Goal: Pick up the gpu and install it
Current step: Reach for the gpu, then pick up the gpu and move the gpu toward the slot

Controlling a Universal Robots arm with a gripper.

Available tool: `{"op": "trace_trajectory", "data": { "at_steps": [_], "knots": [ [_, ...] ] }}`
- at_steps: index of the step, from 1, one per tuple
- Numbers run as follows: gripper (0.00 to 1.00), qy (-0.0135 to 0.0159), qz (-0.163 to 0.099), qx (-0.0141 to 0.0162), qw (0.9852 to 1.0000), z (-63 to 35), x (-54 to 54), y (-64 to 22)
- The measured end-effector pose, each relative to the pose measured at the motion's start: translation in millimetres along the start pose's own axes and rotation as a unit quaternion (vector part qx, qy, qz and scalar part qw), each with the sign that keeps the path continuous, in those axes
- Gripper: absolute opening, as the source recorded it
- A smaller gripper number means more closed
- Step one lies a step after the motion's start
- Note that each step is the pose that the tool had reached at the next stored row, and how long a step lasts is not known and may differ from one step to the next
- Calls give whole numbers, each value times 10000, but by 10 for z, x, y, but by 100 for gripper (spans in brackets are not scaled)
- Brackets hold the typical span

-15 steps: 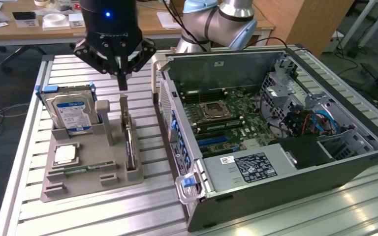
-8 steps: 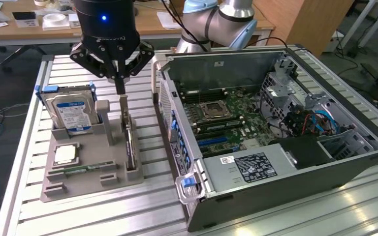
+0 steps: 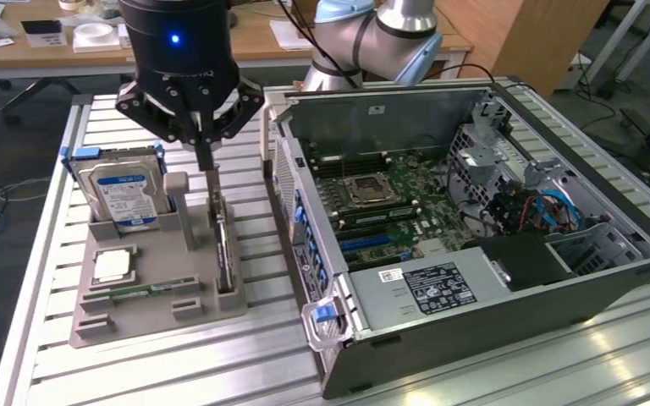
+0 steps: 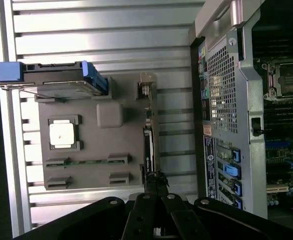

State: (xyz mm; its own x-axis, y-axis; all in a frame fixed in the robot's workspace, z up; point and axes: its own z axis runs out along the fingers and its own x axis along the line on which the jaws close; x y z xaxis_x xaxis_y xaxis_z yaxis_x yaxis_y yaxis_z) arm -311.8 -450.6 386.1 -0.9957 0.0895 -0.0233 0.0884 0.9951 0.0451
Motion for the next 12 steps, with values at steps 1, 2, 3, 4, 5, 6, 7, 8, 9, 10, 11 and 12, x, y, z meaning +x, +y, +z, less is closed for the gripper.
{"op": "trace_trajectory", "data": {
  "at_steps": [1,2,3,4,5,6,7,8,9,10,11,12],
  "knots": [
    [11,0,0,0,10000,-1,3,-18],
    [11,0,0,0,10000,-1,5,-35],
    [11,0,0,0,10000,-1,7,-48],
    [11,0,0,1,10000,-2,8,-61],
    [11,0,0,1,10000,-2,10,-72],
    [11,0,0,1,10000,-2,11,-79],
    [11,0,0,1,10000,-2,13,-82],
    [11,0,1,1,10000,-2,13,-81],
    [11,0,1,1,10000,-2,13,-82],
    [11,0,0,1,10000,-2,12,-82],
    [11,0,0,1,10000,-2,12,-82],
    [11,0,0,1,10000,-2,12,-82]
  ]
}}
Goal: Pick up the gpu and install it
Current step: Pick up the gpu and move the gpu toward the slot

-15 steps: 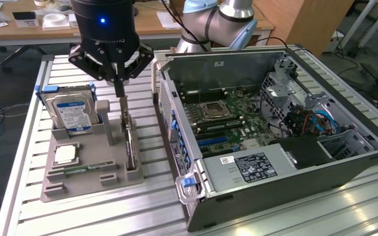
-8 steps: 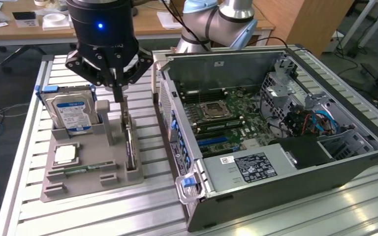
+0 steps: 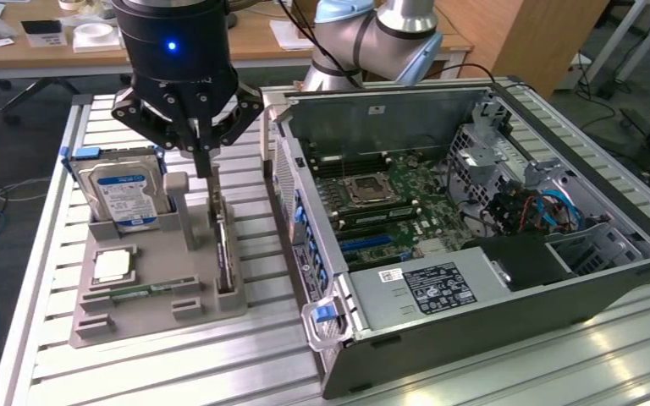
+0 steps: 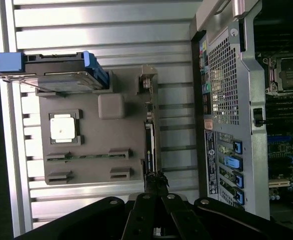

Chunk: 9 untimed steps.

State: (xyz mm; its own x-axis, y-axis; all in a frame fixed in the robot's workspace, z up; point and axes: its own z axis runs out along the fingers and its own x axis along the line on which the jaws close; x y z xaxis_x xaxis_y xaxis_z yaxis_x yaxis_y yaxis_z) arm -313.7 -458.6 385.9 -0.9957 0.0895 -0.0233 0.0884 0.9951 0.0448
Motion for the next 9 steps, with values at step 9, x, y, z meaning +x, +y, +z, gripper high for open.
{"op": "trace_trajectory", "data": {
  "at_steps": [9],
  "knots": [
    [11,0,0,0,10000,0,0,0]
  ]
}}
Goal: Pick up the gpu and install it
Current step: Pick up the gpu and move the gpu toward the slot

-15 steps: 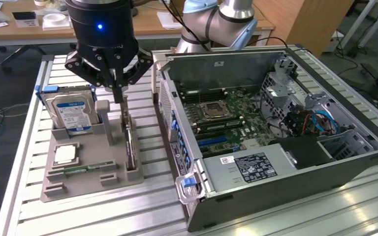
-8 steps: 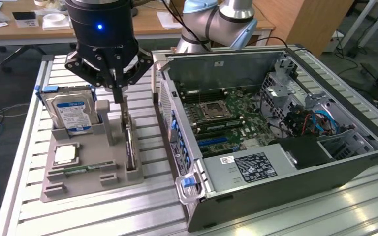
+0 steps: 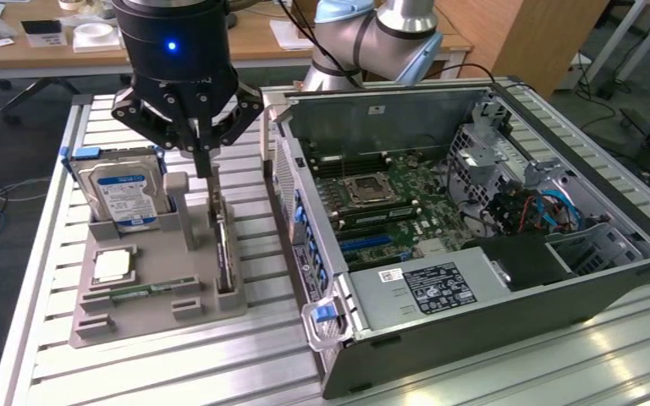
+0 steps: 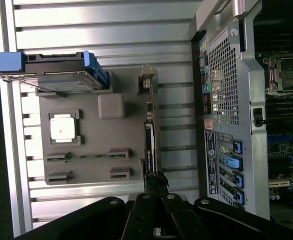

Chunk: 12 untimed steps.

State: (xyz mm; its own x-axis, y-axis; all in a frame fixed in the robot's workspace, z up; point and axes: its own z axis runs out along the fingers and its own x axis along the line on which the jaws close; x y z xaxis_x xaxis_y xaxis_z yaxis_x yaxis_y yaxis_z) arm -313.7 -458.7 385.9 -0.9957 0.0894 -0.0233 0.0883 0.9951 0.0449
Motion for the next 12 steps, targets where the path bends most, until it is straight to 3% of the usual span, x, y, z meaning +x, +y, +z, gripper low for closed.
{"op": "trace_trajectory", "data": {
  "at_steps": [3,6,12],
  "knots": [
    [17,0,0,0,10000,0,0,0],
    [35,0,0,0,10000,0,0,0],
    [53,0,0,0,10000,0,0,0]
  ]
}}
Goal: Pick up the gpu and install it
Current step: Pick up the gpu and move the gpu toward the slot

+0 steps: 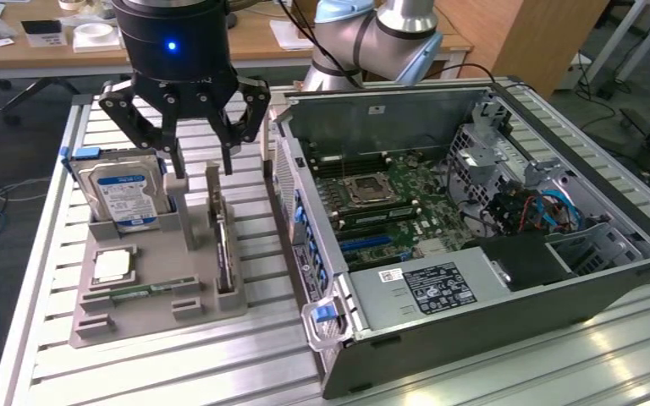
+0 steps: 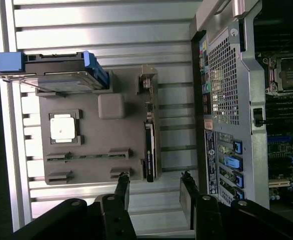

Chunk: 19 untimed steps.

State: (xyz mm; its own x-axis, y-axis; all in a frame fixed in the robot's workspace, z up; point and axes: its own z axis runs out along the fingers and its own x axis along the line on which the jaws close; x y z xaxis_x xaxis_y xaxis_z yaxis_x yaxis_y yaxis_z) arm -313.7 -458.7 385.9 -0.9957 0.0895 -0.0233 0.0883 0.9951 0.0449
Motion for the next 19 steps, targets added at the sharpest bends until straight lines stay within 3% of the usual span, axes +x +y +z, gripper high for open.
{"op": "trace_trajectory", "data": {
  "at_steps": [19],
  "knots": [
    [53,1,0,1,10000,46,1,-2]
  ]
}}
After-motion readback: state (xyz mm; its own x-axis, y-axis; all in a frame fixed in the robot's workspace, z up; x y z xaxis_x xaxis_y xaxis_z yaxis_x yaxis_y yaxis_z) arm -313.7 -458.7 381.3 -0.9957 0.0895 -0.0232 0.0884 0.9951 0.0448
